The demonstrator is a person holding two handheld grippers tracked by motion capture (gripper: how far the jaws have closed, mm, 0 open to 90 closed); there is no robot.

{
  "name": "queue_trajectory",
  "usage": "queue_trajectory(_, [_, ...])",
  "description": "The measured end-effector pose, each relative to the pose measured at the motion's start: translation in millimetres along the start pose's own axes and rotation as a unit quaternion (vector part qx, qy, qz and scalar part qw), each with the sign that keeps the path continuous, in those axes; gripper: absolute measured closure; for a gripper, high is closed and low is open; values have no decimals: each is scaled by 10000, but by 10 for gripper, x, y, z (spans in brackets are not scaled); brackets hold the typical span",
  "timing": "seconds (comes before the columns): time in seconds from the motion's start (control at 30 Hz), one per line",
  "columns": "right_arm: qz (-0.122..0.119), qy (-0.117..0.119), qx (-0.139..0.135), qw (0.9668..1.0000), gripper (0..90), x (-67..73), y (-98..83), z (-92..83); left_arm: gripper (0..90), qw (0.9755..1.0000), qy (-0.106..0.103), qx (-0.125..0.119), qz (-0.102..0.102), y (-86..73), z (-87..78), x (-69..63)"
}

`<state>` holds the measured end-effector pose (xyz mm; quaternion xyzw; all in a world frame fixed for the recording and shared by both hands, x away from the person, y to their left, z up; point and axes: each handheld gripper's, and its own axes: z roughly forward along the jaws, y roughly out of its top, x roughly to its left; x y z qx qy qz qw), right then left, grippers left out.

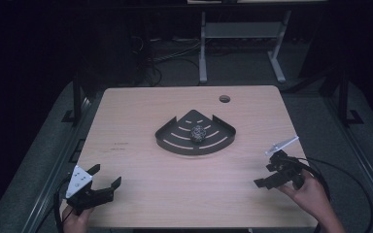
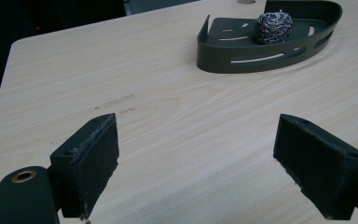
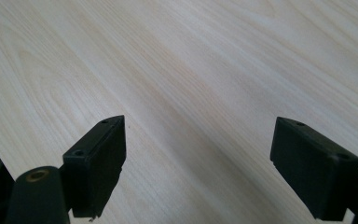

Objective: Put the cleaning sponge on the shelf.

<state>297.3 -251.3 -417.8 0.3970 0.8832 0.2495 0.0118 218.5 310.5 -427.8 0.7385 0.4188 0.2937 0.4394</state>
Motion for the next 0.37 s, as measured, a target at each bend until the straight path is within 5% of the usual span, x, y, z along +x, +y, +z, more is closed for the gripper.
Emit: queue_trajectory(0.37, [15, -75, -103, 9999, 174, 63, -150, -74, 133, 10000, -17, 9, 8, 4, 11, 0])
